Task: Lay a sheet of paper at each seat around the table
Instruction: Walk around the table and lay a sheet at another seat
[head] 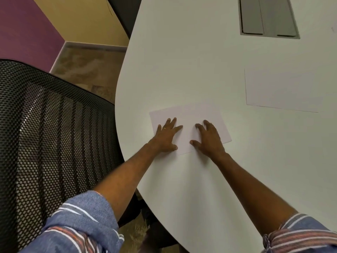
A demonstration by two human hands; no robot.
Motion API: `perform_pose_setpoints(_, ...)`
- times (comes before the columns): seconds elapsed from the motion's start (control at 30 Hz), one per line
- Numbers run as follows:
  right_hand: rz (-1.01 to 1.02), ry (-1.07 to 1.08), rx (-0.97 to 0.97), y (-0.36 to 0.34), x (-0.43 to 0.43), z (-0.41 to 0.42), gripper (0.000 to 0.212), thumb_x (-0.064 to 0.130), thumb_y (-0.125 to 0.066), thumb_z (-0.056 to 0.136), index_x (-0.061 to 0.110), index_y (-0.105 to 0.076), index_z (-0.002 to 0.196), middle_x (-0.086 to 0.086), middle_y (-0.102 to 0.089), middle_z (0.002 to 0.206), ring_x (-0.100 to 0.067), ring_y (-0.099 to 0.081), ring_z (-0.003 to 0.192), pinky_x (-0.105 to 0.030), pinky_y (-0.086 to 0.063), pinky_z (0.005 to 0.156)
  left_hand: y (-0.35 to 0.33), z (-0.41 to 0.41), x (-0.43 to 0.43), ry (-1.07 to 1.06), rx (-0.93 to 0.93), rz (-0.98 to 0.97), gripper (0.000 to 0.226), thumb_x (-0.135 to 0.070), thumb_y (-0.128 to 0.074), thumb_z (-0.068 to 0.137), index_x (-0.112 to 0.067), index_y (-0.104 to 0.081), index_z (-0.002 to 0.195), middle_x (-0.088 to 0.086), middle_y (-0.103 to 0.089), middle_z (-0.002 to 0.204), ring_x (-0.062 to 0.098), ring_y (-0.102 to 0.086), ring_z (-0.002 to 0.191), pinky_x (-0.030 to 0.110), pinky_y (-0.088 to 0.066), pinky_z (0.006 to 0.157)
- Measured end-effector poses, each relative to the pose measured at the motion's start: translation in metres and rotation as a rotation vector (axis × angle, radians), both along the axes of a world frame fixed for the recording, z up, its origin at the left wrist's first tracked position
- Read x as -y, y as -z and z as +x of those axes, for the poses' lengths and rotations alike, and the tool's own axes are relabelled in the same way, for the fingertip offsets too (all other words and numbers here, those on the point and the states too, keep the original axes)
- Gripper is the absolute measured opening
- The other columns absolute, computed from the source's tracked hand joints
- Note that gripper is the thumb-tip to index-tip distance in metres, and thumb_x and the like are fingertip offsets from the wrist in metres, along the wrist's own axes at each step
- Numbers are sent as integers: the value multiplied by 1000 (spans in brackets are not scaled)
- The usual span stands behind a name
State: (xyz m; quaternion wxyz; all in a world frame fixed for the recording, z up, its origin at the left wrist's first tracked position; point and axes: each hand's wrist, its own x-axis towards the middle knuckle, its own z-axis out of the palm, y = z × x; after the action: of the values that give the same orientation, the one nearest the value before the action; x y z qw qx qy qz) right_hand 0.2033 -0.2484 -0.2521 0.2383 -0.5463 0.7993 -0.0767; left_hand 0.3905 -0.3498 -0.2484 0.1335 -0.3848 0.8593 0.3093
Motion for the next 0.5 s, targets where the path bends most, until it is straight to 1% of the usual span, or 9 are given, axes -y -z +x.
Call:
perform_pose_setpoints(0.23,26,-19,-48,-5,3,0,79,49,-70,84,21,-34,148,-13,-20,160,-34,-19,147,-52,-30,115,4,3,0,8,-16,5,97,-26,-73,83,-28,-12,159,1,16,165,21,18,152,55,7,120)
perform_pose_setpoints(0.4,34,-24,-54,-7,4,0,79,50,-70,83,21,-34,148,-13,-21,160,-33,-20,146,-51,-32,114,3,3,-4,3,-16,7,95,-24,-71,84,-29,-11,158,0,17,165,20,19,151,55,7,120)
perform_pose_setpoints(0.5,27,-26,-61,-9,3,1,79,49,-70,84,21,-34,148,-13,-21,160,-32,-19,147,-49,-31,115,3,5,-4,-7,-39,28,92,-17,-68,84,-29,-15,158,0,16,165,20,19,151,55,8,119)
